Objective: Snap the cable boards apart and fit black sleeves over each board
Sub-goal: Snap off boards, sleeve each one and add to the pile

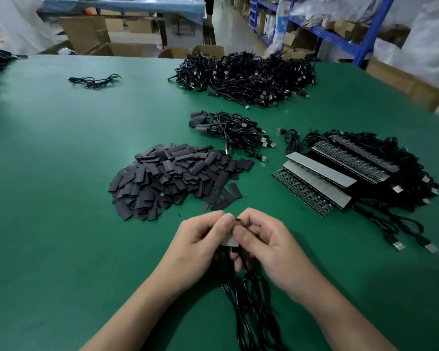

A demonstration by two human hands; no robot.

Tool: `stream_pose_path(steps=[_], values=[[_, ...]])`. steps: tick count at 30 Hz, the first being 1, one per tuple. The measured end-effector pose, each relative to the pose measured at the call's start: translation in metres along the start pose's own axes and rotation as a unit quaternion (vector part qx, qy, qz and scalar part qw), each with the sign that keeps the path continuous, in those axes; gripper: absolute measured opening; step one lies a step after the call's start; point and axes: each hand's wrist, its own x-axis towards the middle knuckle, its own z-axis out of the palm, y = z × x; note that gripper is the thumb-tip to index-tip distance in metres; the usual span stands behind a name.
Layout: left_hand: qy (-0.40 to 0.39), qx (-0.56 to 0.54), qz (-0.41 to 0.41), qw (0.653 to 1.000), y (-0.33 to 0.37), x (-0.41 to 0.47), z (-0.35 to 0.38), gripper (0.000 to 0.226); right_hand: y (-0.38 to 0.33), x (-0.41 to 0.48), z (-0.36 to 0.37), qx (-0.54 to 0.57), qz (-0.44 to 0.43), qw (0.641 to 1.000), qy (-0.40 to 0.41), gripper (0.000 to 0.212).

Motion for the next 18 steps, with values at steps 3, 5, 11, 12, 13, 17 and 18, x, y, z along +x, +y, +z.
stream_pose_path(steps=[3,5,11,12,13,17,18], values=[[-0.002,0.014,0.001,1.000,-0.0003,0.0004,-0.0001,0.045,0.0004,-0.0003,0.0007,0.009,-0.008,1.000,-0.009,0.024],[-0.001,0.013,-0.002,1.000,-0.0004,-0.0003,0.0006,0.044,0.0025,-0.0004,0.0020,0.007,-0.009,1.000,-0.010,0.025],[-0.014,0.010,-0.023,1.000,0.0026,-0.0015,-0.0023,0.048,0.0057,-0.0007,0.0050,-0.012,-0.024,1.000,-0.012,0.028],[-0.016,0.017,-0.026,0.999,0.0037,-0.0013,-0.0024,0.048,0.0064,-0.0005,0.0047,-0.015,-0.023,1.000,-0.011,0.028],[-0.016,0.029,-0.024,0.999,0.0045,-0.0010,-0.0026,0.047,0.0068,0.0003,0.0046,-0.017,-0.022,1.000,-0.007,0.027],[0.032,0.200,0.052,0.978,0.0051,-0.0021,-0.0051,0.038,0.0047,0.0018,0.0018,-0.010,-0.020,0.999,0.036,0.021],[0.049,0.250,0.064,0.965,0.0051,-0.0026,-0.0060,0.035,0.0039,0.0011,0.0004,-0.015,-0.018,0.999,0.044,0.022]])
